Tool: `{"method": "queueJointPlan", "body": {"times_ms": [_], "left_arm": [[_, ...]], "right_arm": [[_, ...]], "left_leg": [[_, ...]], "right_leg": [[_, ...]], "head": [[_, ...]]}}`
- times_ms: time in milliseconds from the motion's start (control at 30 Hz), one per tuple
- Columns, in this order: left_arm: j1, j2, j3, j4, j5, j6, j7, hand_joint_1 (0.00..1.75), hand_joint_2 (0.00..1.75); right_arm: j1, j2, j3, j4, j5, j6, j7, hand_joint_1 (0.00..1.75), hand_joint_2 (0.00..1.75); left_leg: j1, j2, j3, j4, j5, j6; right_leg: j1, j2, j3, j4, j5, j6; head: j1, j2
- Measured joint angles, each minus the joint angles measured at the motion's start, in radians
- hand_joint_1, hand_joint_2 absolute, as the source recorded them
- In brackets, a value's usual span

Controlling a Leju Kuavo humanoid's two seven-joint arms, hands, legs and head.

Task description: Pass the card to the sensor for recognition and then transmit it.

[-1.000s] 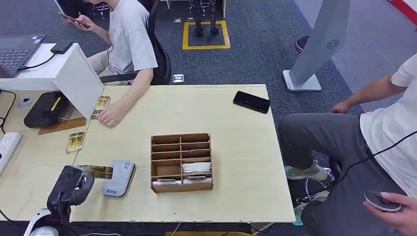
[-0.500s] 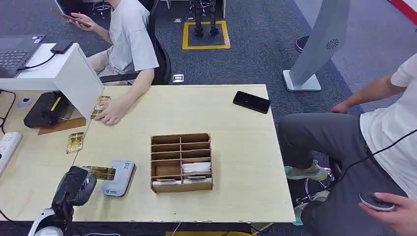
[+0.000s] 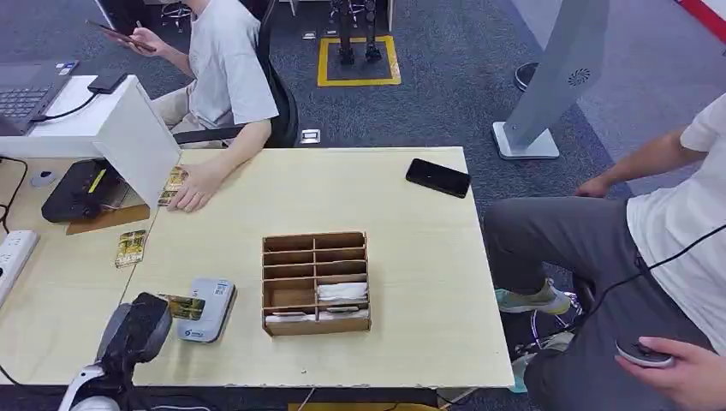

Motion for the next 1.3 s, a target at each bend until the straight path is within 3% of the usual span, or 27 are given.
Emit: {"method": "queueJointPlan", "body": {"times_ms": [500,767,1300], "left_arm": [[0.001,-0.021,0.0,0.024,-0.027,0.006,-0.001,1.75,1.75],[0.0,-0.03,0.0,0.034,-0.116,0.032,-0.001,1.75,1.75],[0.0,-0.046,0.0,0.058,-0.159,0.047,0.003,1.75,1.75]], "right_arm": [[-0.003,0.0,0.0,0.0,0.01,0.002,0.0,0.0,0.0],[-0.005,0.0,0.0,0.0,0.016,0.013,0.0,0.0,0.0],[-0.009,0.0,0.0,0.0,0.027,0.018,0.003,0.0,0.0]], "left_leg": [[0.0,0.0,0.0,0.0,0.0,0.0],[0.0,0.0,0.0,0.0,0.0,0.0],[0.0,0.0,0.0,0.0,0.0,0.0]], "right_leg": [[0.0,0.0,0.0,0.0,0.0,0.0],[0.0,0.0,0.0,0.0,0.0,0.0],[0.0,0.0,0.0,0.0,0.0,0.0]], "head": [[0.0,0.0],[0.0,0.0],[0.0,0.0]]}}
